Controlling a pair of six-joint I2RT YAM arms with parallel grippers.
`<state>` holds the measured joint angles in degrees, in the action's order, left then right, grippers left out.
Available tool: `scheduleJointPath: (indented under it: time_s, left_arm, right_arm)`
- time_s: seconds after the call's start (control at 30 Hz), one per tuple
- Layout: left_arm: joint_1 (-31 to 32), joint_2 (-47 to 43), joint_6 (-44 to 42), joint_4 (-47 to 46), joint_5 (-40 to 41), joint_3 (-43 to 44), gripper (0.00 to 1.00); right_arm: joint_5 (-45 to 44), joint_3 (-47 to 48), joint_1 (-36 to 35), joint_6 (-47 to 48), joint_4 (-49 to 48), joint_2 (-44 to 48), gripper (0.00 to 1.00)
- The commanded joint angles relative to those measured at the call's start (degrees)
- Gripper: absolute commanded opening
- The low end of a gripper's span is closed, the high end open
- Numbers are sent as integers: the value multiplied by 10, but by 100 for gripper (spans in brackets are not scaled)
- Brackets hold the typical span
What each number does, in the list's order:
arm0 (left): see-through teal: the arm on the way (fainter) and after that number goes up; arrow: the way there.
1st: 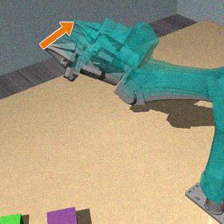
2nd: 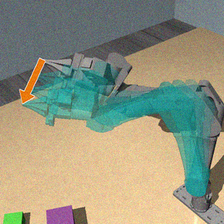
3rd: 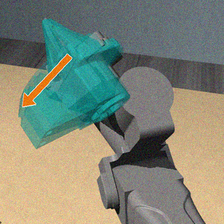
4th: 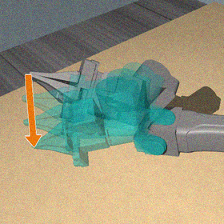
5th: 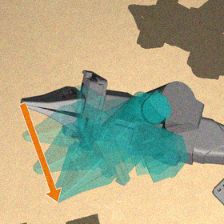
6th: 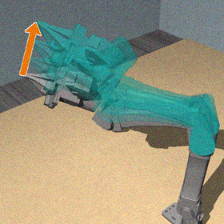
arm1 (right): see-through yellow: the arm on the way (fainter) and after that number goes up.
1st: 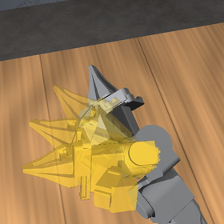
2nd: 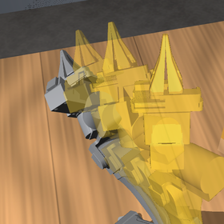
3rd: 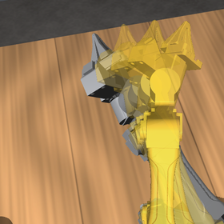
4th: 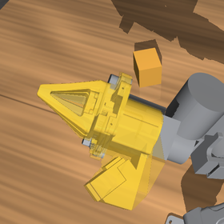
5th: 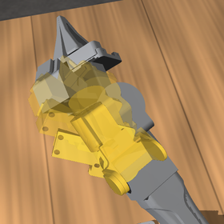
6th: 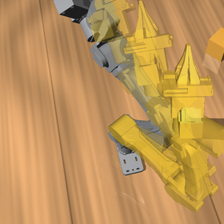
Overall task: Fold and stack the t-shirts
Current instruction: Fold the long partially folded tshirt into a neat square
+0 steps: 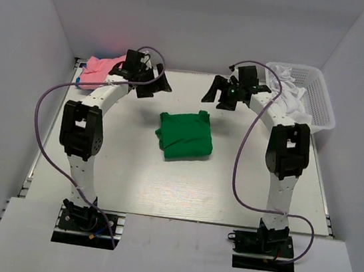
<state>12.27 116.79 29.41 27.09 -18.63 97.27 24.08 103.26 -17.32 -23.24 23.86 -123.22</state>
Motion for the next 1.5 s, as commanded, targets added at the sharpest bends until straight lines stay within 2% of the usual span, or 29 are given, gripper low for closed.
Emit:
scheduleJointPath:
  time_s: [0.0, 0.1, 0.13, 0.3, 0.5, 0.57, 0.7, 0.87, 0.9, 1.1, 1.3, 1.43, 1.47]
  left_arm:
    - [10, -54, -23, 19, -18, 1, 100]
    - [21, -85, -14, -32, -58, -60, 100]
    - [21, -85, -8, -49, -97, -93, 100]
    - [27, -85, 7, -84, -114, -116, 100]
    - [32, -34, 21, -139, -141, -122, 100]
    - [32, -7, 21, -139, -134, -108, 100]
    - [32, 39, 28, -157, -148, -102, 100]
    - [20, 93, 34, -151, -170, -96, 100]
    - [20, 93, 34, -144, -161, -96, 100]
    - [20, 93, 22, -139, -129, -96, 100]
    - [20, 107, 7, -93, -113, -17, 100]
    - [20, 86, -16, -50, -65, 38, 100]
    - [20, 77, -25, -44, -56, 43, 100]
  right_arm:
    - [-3, -42, -2, 14, -25, 89, 90]
    - [44, -112, -11, 7, -57, 138, 90]
    - [52, -140, -12, 7, -75, 156, 90]
    - [105, -199, -50, 1, -114, 161, 90]
    - [155, -171, -52, -43, -194, 75, 90]
    - [148, -166, -47, -64, -250, 46, 90]
    - [149, -162, -34, -97, -300, 14, 90]
    - [177, -225, -13, -146, -412, 1, 90]
    - [187, -232, -11, -155, -465, -9, 90]
    - [229, -260, 6, -245, -542, -64, 90]
    - [235, -245, 11, -240, -535, -65, 90]
    - [226, -207, 14, -184, -458, -18, 90]
    - [189, -203, 14, -160, -445, -10, 90]
